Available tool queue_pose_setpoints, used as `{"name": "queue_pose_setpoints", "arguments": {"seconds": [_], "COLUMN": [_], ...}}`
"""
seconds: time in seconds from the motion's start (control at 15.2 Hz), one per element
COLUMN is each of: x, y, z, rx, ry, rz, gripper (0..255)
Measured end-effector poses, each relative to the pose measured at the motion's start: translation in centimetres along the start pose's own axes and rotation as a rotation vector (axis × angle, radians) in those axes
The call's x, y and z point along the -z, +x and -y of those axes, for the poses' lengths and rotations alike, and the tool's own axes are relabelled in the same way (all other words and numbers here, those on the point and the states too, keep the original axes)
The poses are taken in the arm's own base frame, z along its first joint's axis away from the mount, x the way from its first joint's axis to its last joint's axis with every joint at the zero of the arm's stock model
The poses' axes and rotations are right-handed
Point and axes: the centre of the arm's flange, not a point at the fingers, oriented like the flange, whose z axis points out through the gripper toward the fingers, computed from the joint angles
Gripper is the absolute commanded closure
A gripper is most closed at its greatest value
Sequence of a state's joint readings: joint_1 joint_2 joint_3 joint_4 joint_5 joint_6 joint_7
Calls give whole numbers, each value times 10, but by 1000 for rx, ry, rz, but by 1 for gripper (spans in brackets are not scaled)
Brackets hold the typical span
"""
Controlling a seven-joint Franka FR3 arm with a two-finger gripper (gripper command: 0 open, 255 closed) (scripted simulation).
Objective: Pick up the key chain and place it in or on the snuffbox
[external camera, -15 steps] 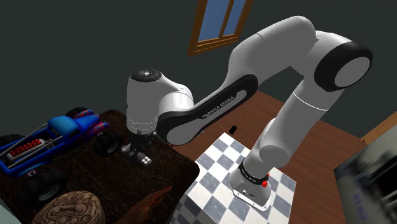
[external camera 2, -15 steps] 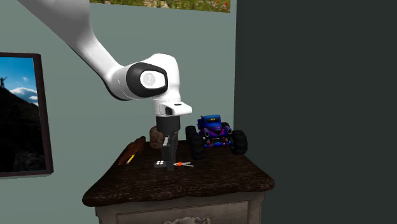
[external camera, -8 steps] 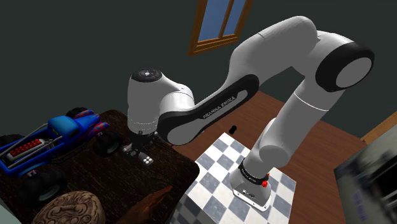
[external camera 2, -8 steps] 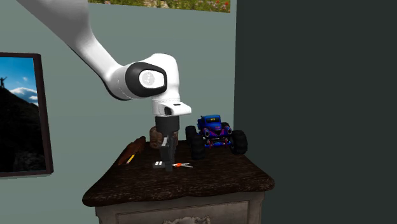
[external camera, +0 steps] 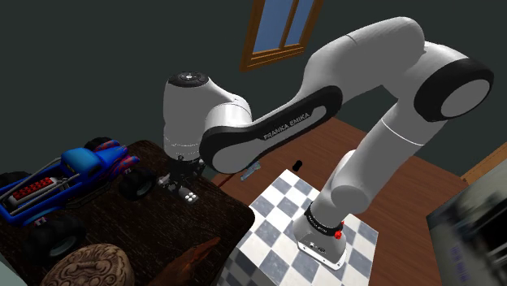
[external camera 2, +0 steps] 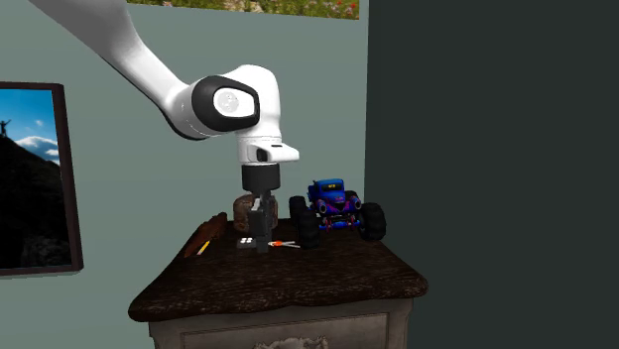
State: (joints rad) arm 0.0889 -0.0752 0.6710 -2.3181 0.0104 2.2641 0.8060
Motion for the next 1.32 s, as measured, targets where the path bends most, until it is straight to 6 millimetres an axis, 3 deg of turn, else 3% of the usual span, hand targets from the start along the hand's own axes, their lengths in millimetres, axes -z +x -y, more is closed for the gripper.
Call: {"name": "queue_pose_setpoints", "arguments": {"seconds": [1.32], "x": [107], "y": [4], "z": [-2], "rx": [0], "ry": [0], "rz": [0], "gripper": [255]}}
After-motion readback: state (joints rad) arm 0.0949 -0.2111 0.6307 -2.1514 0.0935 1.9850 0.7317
